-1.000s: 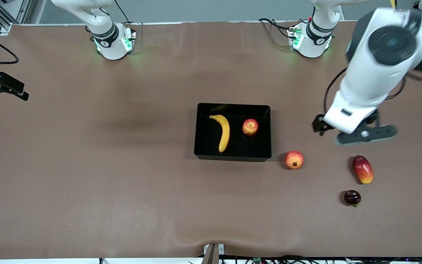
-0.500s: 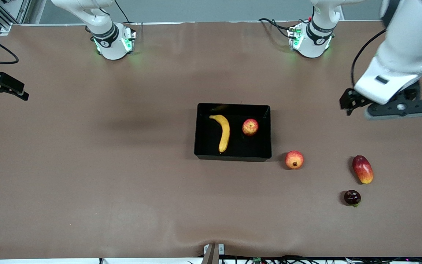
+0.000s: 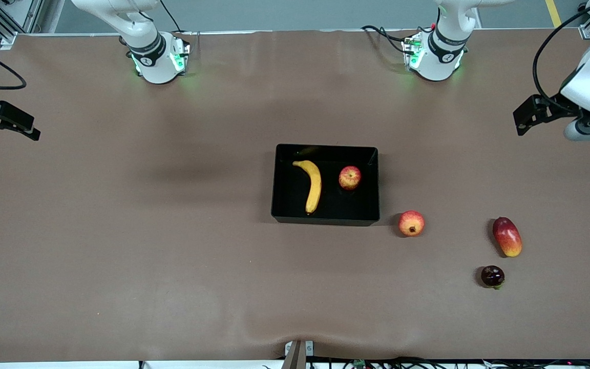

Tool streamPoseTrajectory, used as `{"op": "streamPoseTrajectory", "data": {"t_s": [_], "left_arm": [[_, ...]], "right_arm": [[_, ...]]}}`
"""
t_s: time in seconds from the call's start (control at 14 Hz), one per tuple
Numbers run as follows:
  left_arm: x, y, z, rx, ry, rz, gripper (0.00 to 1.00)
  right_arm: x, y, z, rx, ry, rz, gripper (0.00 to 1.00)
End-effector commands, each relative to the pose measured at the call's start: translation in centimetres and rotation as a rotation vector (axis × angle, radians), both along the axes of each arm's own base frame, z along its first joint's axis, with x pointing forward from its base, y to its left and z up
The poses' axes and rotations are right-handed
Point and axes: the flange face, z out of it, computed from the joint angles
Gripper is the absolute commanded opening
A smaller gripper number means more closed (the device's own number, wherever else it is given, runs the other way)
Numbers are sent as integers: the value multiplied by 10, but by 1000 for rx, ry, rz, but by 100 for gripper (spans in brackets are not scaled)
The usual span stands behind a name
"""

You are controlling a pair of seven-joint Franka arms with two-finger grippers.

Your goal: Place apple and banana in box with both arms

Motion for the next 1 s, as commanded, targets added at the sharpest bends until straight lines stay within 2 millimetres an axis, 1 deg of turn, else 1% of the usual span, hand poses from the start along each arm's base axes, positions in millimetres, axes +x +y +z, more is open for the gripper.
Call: {"op": "streamPoseTrajectory", "data": {"t_s": [0.0, 0.29, 0.5, 0.79, 0.93], "left_arm": [[-19, 9, 8, -27, -4, 11, 100], [-19, 3, 11, -57, -9, 16, 100], [-25, -2, 10, -95, 21, 9, 100], [-27, 2, 12, -106, 32, 13, 100], [-26, 3, 17, -105, 22, 15, 100]], "right_arm": [[-2, -2, 1, 1, -1, 0, 100], [-2, -2, 1, 1, 1, 0, 100], [-2, -2, 1, 1, 1, 0, 100], [-2, -2, 1, 1, 1, 0, 100], [-2, -2, 1, 1, 1, 0, 100]]}}
